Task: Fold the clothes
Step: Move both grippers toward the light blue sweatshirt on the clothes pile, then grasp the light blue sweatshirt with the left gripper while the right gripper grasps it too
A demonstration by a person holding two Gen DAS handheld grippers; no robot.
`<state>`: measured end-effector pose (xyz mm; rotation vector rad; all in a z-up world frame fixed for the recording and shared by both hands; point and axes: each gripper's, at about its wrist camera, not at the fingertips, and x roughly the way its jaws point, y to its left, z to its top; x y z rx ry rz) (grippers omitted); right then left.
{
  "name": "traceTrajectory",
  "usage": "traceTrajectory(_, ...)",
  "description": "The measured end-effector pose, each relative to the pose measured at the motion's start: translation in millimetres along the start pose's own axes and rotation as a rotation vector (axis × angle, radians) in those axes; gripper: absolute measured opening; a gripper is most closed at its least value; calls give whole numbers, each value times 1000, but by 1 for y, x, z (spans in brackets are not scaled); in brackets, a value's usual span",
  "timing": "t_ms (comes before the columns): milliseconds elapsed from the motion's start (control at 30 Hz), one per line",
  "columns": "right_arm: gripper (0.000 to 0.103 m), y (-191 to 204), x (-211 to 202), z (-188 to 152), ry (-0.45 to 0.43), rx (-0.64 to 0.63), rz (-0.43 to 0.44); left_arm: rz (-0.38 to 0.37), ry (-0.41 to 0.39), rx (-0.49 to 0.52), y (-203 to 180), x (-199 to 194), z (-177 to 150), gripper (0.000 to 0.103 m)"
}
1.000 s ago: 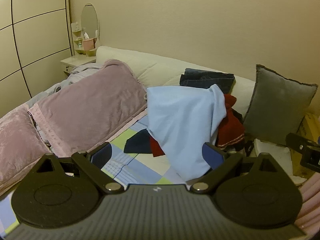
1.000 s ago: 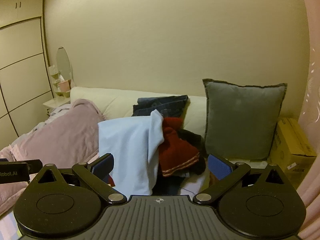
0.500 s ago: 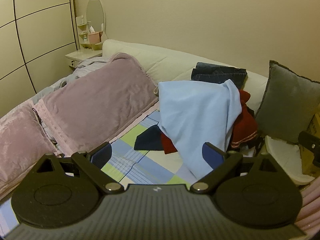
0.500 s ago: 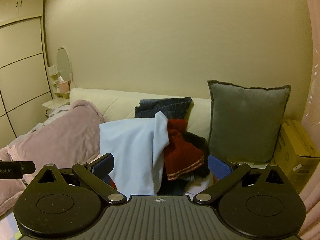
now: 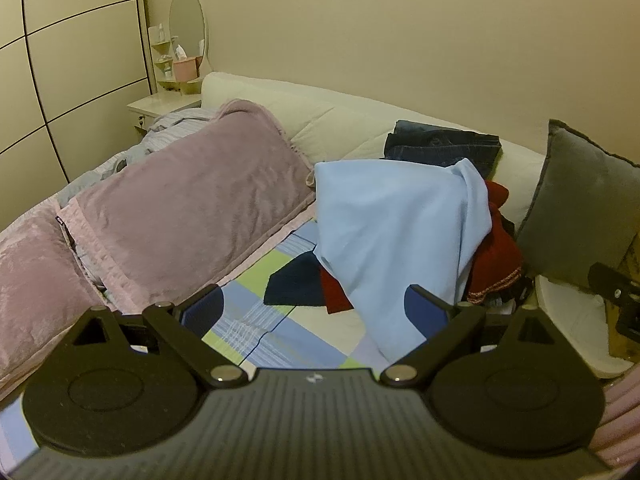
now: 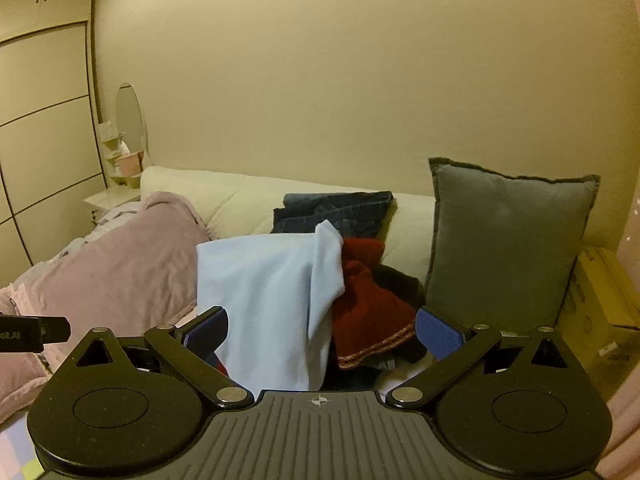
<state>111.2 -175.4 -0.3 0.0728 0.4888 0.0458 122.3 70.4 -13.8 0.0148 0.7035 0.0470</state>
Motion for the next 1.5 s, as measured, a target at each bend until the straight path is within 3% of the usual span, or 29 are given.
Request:
traceTrajectory(433, 102, -19, 66, 9, -3, -41, 65, -28, 51, -39, -22, 76, 14, 96)
traceTrajectory(633, 102, -33, 110, 9, 78, -45, 120, -75, 79, -49, -27, 121, 7, 94)
traceTrajectory(667, 100, -34, 117, 7, 91, -48, 133, -84, 87, -55, -27, 129, 5, 91)
traceTrajectory(733, 82, -39, 135, 2, 132, -47, 158, -98, 103, -66, -28, 146, 1, 87)
traceTrajectory(767, 80, -42, 145, -1, 161, -36, 169, -104, 109, -68, -28, 155, -1, 85)
traceTrajectory(1033, 80, -66, 205, -12, 268, 51, 186, -159, 160, -100, -38, 218, -5, 84)
traceTrajectory(1167, 77, -71, 231, -7, 275, 63, 188, -192, 180, -118, -45, 245, -1, 82)
traceTrajectory(1233, 69, -72, 246, -4, 280, 67, 188, -201, 177, -128, -47, 257, 4, 82)
traceTrajectory(1500, 68, -80, 302, 7, 290, 89, 154, -247, 194, -119, -68, 305, 28, 82)
